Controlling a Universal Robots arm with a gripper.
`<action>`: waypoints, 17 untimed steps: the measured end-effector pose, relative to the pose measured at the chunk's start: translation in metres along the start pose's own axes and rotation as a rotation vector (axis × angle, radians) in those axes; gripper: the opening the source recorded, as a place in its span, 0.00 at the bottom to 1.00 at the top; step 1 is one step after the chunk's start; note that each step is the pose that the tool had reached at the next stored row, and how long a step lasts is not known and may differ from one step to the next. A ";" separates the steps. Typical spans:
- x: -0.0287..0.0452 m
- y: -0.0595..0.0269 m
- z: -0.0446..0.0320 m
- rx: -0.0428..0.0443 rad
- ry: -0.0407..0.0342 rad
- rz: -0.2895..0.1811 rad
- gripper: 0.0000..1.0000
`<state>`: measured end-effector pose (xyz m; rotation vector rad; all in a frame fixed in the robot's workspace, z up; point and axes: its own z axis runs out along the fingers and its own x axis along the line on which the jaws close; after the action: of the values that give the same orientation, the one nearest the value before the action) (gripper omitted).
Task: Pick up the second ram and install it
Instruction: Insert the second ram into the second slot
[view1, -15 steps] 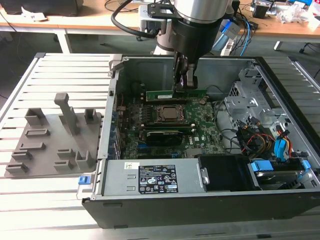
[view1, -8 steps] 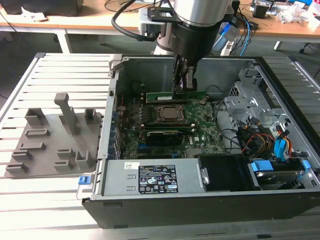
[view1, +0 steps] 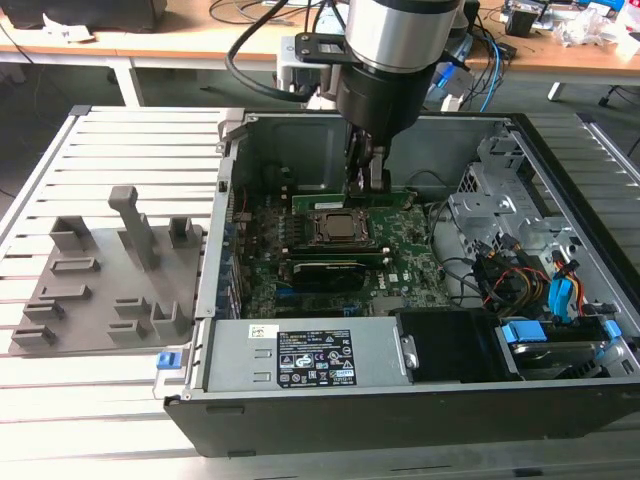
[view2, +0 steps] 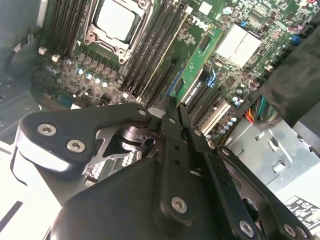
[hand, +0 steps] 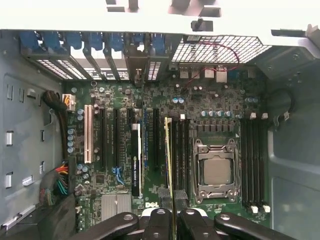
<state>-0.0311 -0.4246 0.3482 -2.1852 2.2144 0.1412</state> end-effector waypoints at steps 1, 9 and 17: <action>0.0001 -0.0001 0.0017 0.0000 0.0000 0.000 0.14; 0.0008 -0.0005 0.0101 0.0000 0.0000 0.000 0.14; 0.0015 -0.0008 0.0179 0.0000 0.0000 0.000 0.14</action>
<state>-0.0311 -0.4246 0.3303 -2.1853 2.2144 0.1411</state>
